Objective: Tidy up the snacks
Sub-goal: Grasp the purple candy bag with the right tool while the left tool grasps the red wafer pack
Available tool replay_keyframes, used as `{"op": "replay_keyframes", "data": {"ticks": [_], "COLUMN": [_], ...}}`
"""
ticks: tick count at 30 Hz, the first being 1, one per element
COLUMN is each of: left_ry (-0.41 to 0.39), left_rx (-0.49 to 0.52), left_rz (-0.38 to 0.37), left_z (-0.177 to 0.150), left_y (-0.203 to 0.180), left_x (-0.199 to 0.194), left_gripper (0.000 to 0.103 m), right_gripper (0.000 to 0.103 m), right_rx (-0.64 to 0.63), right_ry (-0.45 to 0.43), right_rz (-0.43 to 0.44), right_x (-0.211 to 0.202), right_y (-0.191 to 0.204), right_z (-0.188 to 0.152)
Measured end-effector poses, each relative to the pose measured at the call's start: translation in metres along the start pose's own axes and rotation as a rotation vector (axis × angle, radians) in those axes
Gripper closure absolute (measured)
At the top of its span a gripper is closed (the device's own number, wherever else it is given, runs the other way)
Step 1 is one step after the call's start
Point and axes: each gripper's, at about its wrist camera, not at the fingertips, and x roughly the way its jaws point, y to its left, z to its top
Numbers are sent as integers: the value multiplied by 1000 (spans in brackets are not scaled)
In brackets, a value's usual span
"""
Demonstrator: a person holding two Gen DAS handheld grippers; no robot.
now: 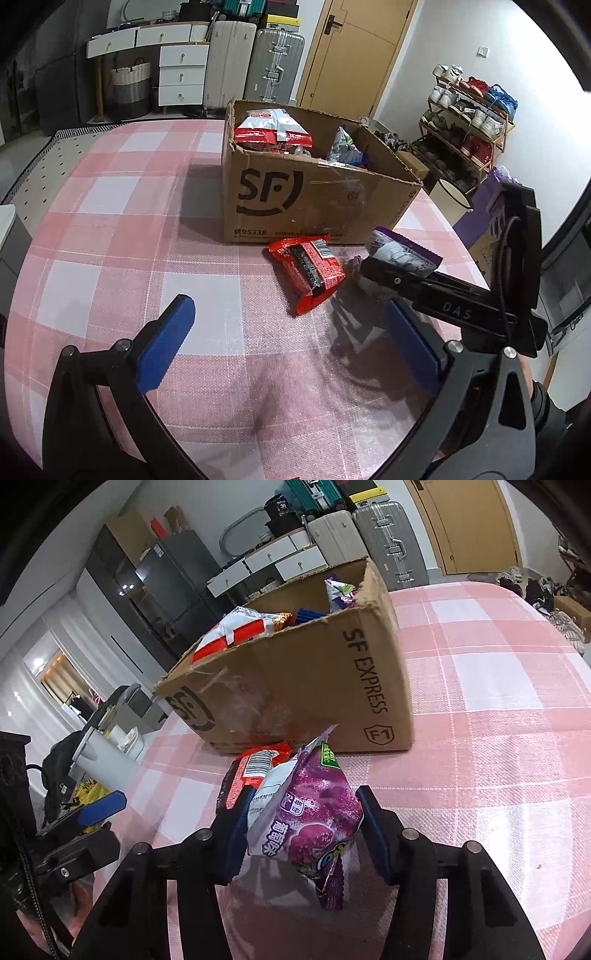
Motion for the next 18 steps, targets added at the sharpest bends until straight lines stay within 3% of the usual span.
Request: {"op": "replay_keyframes", "data": {"ticks": [10, 18], "left_ry": [12, 65], "left_rx": [10, 1], "left_rz": [23, 45], "left_z": [3, 6], "left_y": [0, -2], "left_x": [5, 30], "left_gripper": [1, 1], "right_gripper": [48, 48], "right_rx": [-31, -29], "right_ry": [-54, -93], "right_rz": [-5, -3], "right_x": [-38, -69], "right_y": [4, 5], "right_z": [-8, -15]}}
